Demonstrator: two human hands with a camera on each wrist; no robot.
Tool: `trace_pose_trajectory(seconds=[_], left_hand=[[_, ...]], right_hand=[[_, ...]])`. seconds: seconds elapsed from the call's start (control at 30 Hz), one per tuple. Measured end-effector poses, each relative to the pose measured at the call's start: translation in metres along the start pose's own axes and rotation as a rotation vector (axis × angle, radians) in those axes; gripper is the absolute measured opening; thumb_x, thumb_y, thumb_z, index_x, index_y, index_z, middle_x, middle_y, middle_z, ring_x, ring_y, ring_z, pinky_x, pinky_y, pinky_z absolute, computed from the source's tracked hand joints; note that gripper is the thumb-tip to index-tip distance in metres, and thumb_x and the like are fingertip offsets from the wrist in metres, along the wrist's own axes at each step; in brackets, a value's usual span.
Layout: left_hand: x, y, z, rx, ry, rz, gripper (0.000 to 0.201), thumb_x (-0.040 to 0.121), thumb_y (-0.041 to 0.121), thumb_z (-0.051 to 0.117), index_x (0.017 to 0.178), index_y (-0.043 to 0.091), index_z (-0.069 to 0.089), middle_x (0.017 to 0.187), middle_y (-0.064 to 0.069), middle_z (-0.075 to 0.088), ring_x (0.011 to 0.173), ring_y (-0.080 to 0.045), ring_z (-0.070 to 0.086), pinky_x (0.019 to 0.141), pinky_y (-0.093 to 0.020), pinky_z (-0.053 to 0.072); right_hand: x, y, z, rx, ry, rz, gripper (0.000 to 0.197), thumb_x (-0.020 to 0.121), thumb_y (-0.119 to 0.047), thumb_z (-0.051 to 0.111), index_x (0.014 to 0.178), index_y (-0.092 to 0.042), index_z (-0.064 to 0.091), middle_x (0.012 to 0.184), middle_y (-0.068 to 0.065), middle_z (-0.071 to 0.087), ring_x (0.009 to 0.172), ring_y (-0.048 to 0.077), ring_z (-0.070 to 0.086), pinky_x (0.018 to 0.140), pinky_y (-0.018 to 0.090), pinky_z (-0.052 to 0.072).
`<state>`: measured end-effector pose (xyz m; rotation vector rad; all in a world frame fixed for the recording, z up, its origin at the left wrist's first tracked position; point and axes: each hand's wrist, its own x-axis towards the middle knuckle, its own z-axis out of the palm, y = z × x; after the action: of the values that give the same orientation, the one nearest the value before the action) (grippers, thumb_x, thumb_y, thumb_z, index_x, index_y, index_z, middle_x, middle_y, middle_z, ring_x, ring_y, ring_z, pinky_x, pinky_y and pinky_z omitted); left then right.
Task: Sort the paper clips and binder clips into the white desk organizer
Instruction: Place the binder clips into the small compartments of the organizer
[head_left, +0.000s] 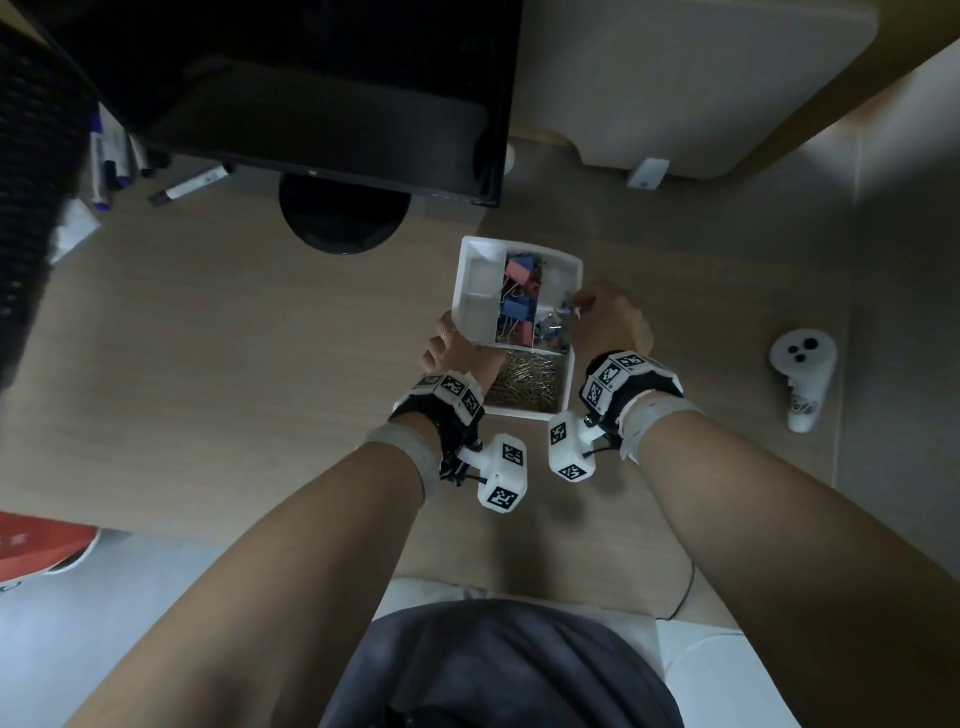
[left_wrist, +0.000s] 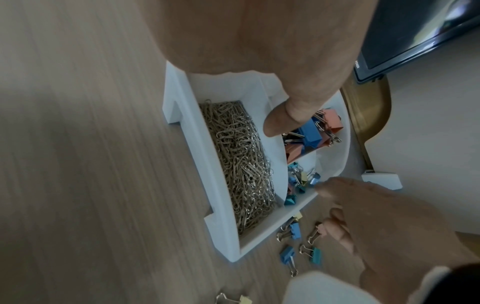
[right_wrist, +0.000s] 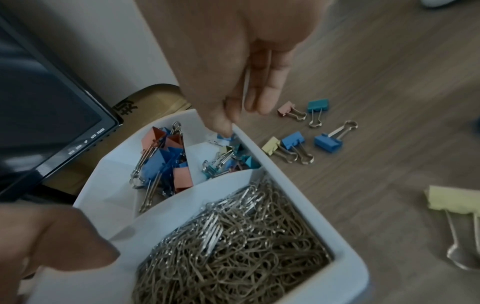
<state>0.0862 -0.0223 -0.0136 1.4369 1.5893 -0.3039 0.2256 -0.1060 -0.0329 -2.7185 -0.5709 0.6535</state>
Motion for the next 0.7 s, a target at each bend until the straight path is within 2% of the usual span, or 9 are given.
trace_pose_trajectory(seconds=[0.1,0.17,0.23,0.3,0.43,0.5,0.6,0.63,0.7], left_hand=[[0.0,0.0,0.0,-0.001,0.003,0.002,0.09,0.071,0.011,0.066,0.146,0.024,0.016,0.14,-0.011,0.033,0.13,-0.034,0.03,0.11,-0.048,0.029],[0.0,-0.001,-0.001,0.001,0.002,-0.001,0.091,0.071,0.011,0.066,0.146,0.024,0.016,0.141,-0.011,0.033,0.13,-0.034,0.029,0.109,-0.048,0.029],[0.0,-0.001,-0.001,-0.002,-0.011,-0.003,0.091,0.071,0.011,0.065,0.146,0.025,0.015,0.141,-0.01,0.032,0.13,-0.034,0.028,0.109,-0.048,0.029],[-0.001,-0.001,-0.002,-0.006,-0.027,-0.004,0.091,0.071,0.011,0.065,0.146,0.025,0.015,0.14,-0.01,0.031,0.13,-0.033,0.028,0.109,-0.048,0.029],[-0.001,0.0,-0.003,0.0,-0.023,-0.004,0.092,0.071,0.012,0.065,0.146,0.024,0.014,0.142,-0.011,0.03,0.132,-0.034,0.026,0.111,-0.05,0.027],[-0.002,0.0,-0.001,0.005,-0.019,-0.003,0.093,0.071,0.012,0.066,0.147,0.024,0.013,0.143,-0.011,0.03,0.132,-0.035,0.026,0.112,-0.05,0.026],[-0.002,0.0,-0.001,0.0,-0.018,0.001,0.092,0.072,0.012,0.066,0.147,0.024,0.014,0.143,-0.011,0.03,0.132,-0.035,0.026,0.112,-0.05,0.026],[-0.002,0.0,-0.002,0.005,-0.018,0.001,0.093,0.072,0.012,0.066,0.147,0.024,0.014,0.143,-0.011,0.03,0.132,-0.035,0.026,0.112,-0.05,0.026],[-0.003,0.0,-0.002,0.007,-0.012,0.001,0.092,0.073,0.012,0.066,0.147,0.024,0.014,0.143,-0.011,0.03,0.132,-0.035,0.026,0.112,-0.05,0.026]], right_hand=[[0.005,-0.005,0.002,-0.052,-0.07,-0.077,0.04,0.089,-0.026,0.067,0.125,-0.041,0.056,0.137,0.004,0.043,0.127,0.028,0.043,0.085,0.041,0.05],[0.007,-0.006,0.004,-0.113,-0.143,-0.102,0.036,0.092,-0.025,0.063,0.126,-0.039,0.061,0.143,0.006,0.036,0.135,0.03,0.033,0.095,0.048,0.048],[0.008,-0.004,0.009,-0.165,-0.12,-0.124,0.025,0.093,-0.024,0.064,0.114,-0.036,0.069,0.134,0.006,0.046,0.13,0.029,0.037,0.092,0.049,0.051],[0.008,0.001,0.013,-0.162,-0.05,-0.122,0.015,0.092,-0.024,0.066,0.101,-0.034,0.074,0.119,0.001,0.057,0.122,0.025,0.046,0.082,0.045,0.056],[0.005,0.008,0.013,-0.165,-0.072,-0.097,0.017,0.092,-0.039,0.064,0.102,-0.03,0.074,0.114,-0.001,0.059,0.092,0.017,0.057,0.067,0.031,0.05],[-0.001,0.014,0.012,-0.205,-0.098,-0.157,0.018,0.093,-0.035,0.062,0.105,-0.028,0.074,0.118,0.0,0.057,0.097,0.02,0.058,0.067,0.03,0.047],[-0.016,0.024,0.01,-0.106,-0.123,-0.272,0.014,0.089,-0.029,0.065,0.095,-0.033,0.077,0.13,-0.003,0.052,0.122,0.021,0.049,0.083,0.035,0.051],[-0.02,0.026,0.008,-0.021,-0.118,-0.259,0.014,0.088,-0.028,0.066,0.093,-0.034,0.077,0.133,-0.003,0.051,0.121,0.021,0.05,0.087,0.033,0.05],[-0.02,0.035,0.006,0.09,-0.091,-0.136,0.018,0.089,-0.03,0.06,0.098,-0.032,0.075,0.132,0.0,0.057,0.109,0.023,0.06,0.083,0.028,0.047]])
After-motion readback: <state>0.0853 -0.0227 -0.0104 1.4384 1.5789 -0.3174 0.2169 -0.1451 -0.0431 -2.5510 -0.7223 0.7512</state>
